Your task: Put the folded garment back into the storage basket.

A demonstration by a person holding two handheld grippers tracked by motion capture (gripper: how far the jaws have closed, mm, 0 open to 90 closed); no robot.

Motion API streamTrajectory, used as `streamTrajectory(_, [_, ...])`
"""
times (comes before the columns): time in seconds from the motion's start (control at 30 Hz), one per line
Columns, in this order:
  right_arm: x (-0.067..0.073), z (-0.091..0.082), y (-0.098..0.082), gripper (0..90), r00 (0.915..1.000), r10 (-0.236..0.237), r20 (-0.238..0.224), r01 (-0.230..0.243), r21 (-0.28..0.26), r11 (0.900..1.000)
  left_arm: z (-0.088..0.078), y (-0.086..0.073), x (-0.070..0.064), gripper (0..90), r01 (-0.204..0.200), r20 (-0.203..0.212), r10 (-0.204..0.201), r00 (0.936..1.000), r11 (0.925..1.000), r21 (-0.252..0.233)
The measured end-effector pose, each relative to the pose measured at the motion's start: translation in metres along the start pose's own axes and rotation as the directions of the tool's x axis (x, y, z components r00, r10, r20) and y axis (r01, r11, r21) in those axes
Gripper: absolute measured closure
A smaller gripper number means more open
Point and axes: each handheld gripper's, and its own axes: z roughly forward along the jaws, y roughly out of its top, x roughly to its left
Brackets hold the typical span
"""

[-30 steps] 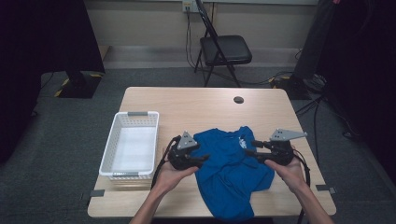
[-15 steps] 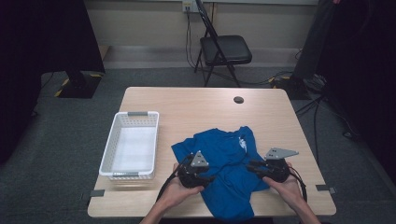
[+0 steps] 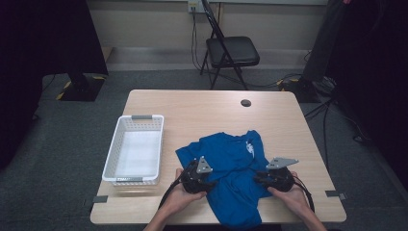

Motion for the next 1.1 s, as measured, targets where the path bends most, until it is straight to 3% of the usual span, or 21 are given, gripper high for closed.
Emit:
streamTrajectory(0.3, [0.022, -0.008, -0.010, 70.2, 0.9997, -0.022, -0.012, 0.022, -0.006, 1.000, -0.003, -0.004, 0.015, 53.1, 0.024, -0.035, -0.024, 0.9991, 0.9997, -0.005])
streamTrajectory(0.57, [0.050, -0.012, -0.016, 70.2, 0.9955, -0.027, -0.091, 0.026, -0.010, 1.000, -0.005, -0.008, 0.024, 52.3, 0.028, -0.047, -0.030, 0.9985, 0.9992, -0.026])
streamTrajectory(0.67, [0.058, -0.010, -0.014, 69.2, 0.9947, -0.048, -0.091, 0.048, -0.002, 0.999, -0.005, -0.010, 0.026, 52.2, 0.034, -0.052, -0.036, 0.9980, 0.9985, -0.044])
streamTrajectory(0.73, [0.057, -0.011, -0.014, 67.7, 0.9962, -0.049, -0.071, 0.048, -0.022, 0.999, -0.006, -0.010, 0.025, 52.2, 0.036, -0.056, -0.038, 0.9977, 0.9986, -0.040])
streamTrajectory(0.83, [0.045, -0.019, -0.014, 63.4, 0.9996, -0.003, -0.028, 0.001, -0.075, 0.997, -0.008, -0.009, 0.022, 51.2, 0.045, -0.052, -0.046, 0.9976, 0.9989, -0.014])
streamTrajectory(0.9, [0.038, -0.026, -0.016, 60.5, 0.9996, 0.028, 0.002, -0.027, -0.100, 0.995, -0.010, -0.008, 0.019, 50.6, 0.064, -0.021, -0.064, 0.9977, 0.9979, -0.009])
streamTrajectory(1.0, [0.030, -0.029, -0.020, 55.1, 0.9978, 0.052, 0.041, -0.047, -0.107, 0.993, -0.010, -0.005, 0.013, 50.5, 0.092, 0.038, -0.092, 0.9950, 0.9956, -0.016])
streamTrajectory(1.1, [0.023, -0.026, -0.021, 51.9, 0.9961, 0.061, 0.063, -0.055, -0.090, 0.994, -0.007, -0.003, 0.008, 50.6, 0.083, 0.048, -0.083, 0.9954, 0.9965, -0.010])
